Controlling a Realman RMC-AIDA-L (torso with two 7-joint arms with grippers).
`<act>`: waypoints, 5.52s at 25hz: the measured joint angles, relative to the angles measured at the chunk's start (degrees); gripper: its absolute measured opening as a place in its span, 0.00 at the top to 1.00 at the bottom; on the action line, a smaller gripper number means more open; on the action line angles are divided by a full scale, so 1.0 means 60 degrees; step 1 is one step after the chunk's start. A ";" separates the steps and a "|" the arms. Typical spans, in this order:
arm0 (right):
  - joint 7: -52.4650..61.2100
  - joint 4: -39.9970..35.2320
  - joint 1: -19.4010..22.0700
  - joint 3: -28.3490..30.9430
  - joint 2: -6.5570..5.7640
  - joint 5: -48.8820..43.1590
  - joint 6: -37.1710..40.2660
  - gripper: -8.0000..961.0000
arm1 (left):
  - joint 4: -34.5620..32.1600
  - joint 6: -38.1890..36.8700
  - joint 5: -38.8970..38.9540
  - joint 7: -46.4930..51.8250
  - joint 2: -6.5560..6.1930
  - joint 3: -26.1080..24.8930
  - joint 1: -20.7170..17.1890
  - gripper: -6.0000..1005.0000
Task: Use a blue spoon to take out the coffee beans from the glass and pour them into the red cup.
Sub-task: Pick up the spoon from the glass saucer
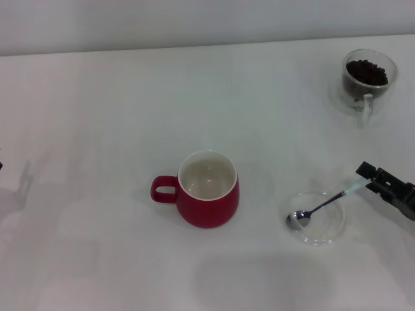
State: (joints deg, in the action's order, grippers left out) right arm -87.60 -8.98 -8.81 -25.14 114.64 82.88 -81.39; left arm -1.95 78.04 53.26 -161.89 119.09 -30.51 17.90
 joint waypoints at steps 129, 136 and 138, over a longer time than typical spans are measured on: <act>0.0152 0.0384 -0.0148 -0.0245 -0.0079 -0.0156 0.0225 0.68 | 0.0179 -0.0997 -0.0103 0.0000 0.0014 0.0075 0.0390 0.41; 0.0188 0.0384 -0.0063 -0.0258 -0.0103 -0.0155 0.0231 0.68 | 0.0219 -0.0995 -0.0103 0.0000 0.0014 0.0075 0.0419 0.41; 0.0192 0.0384 -0.0042 -0.0258 -0.0109 -0.0153 0.0220 0.69 | 0.0221 -0.0995 -0.0103 0.0000 0.0014 0.0075 0.0419 0.41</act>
State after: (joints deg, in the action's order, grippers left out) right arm -86.44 -6.68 -9.07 -26.69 113.98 81.97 -80.07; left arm -0.62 72.07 52.65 -161.90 119.18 -30.06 20.41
